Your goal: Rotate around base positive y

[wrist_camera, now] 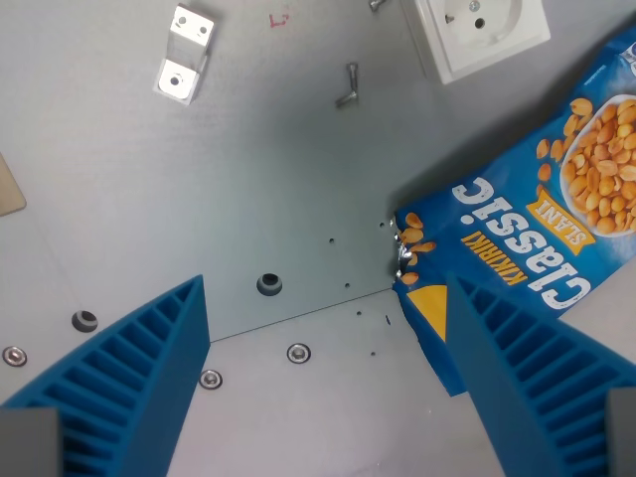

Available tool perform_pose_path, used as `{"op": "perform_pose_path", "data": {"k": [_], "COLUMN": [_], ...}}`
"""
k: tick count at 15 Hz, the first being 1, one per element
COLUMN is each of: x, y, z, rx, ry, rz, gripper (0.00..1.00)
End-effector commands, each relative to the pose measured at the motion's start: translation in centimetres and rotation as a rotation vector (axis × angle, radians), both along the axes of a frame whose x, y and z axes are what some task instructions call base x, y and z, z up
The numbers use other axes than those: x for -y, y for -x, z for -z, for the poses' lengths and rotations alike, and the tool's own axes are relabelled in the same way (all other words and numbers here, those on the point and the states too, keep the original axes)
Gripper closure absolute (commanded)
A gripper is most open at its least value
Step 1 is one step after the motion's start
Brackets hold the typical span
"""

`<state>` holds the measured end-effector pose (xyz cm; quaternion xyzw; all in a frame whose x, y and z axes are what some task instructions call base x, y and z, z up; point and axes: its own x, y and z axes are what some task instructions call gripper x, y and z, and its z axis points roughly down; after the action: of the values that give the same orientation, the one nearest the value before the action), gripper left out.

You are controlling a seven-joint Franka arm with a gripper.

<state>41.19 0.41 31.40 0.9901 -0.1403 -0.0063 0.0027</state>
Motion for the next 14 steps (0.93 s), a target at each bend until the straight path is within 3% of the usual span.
{"op": "perform_pose_path", "data": {"k": [1, 14], "x": [0.00, 0.00], "y": [0.00, 0.00], "z": [-0.24, -0.24], "rx": [-0.007, -0.181], "ry": [0.000, 0.000], "rz": [0.000, 0.000], "gripper": [0.00, 0.00]}}
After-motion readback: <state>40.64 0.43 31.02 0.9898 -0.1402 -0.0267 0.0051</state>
